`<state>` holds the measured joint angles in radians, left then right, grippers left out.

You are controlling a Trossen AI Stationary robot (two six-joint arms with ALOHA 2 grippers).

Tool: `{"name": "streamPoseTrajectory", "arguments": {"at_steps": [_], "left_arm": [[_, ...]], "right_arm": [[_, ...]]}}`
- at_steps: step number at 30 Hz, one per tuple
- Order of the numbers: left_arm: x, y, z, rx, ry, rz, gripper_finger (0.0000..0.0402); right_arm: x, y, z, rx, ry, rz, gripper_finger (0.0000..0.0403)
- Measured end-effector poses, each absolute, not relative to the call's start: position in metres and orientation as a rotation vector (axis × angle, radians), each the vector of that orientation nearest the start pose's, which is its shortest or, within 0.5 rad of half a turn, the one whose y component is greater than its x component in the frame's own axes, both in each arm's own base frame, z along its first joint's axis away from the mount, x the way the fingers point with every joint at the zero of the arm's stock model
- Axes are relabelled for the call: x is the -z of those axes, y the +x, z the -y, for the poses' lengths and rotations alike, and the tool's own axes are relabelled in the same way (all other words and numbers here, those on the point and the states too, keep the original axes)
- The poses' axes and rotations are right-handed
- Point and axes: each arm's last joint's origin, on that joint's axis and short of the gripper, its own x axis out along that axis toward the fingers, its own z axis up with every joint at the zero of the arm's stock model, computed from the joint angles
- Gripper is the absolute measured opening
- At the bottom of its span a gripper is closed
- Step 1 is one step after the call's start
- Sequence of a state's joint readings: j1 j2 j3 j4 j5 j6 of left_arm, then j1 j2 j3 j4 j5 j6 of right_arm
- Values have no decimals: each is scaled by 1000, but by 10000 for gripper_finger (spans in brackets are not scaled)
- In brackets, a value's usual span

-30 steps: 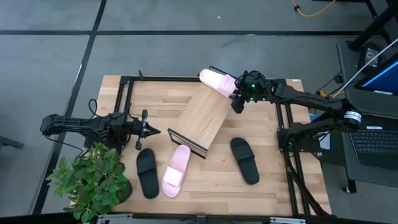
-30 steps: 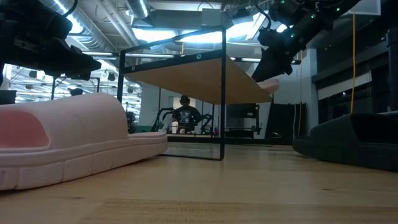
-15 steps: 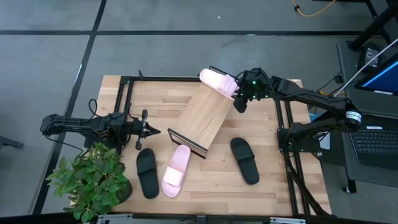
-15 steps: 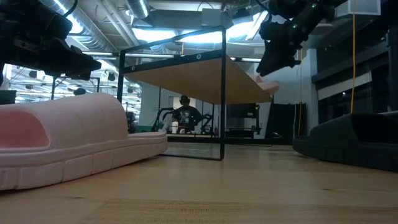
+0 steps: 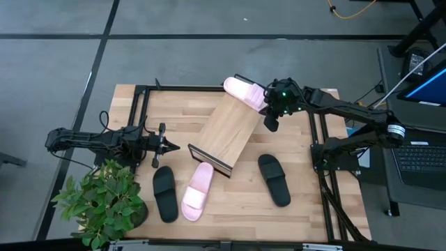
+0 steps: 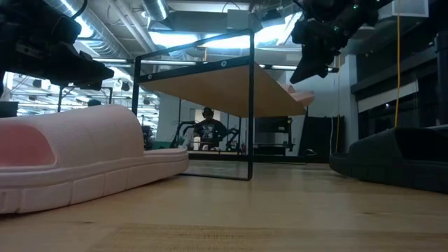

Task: Pick and place slides into the shelf
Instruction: Put the right pink slide on the shelf

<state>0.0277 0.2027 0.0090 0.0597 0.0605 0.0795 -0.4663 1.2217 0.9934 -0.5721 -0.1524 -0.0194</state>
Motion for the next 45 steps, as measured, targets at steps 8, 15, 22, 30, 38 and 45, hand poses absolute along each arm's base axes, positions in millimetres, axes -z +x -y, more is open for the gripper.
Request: {"name": "streamPoseTrajectory", "arguments": {"at_steps": [8,15,22,30,38,45], "left_arm": [[-155,109,-1,38,74,-133,0],[-155,109,-1,38,74,-132,0],[-155,109,-1,38,73,-133,0],[-155,109,-1,38,73,-132,0],[-155,109,-1,38,73,-132,0],[-155,109,-1,38,73,-133,0]], "right_arm": [[-274,224,102,195,187,-813,5],[-273,223,102,196,195,-830,4],[-270,219,104,307,163,-888,4],[-270,218,106,397,122,-904,3],[-270,217,108,471,105,-908,2],[-270,218,107,430,125,-899,2]]}}
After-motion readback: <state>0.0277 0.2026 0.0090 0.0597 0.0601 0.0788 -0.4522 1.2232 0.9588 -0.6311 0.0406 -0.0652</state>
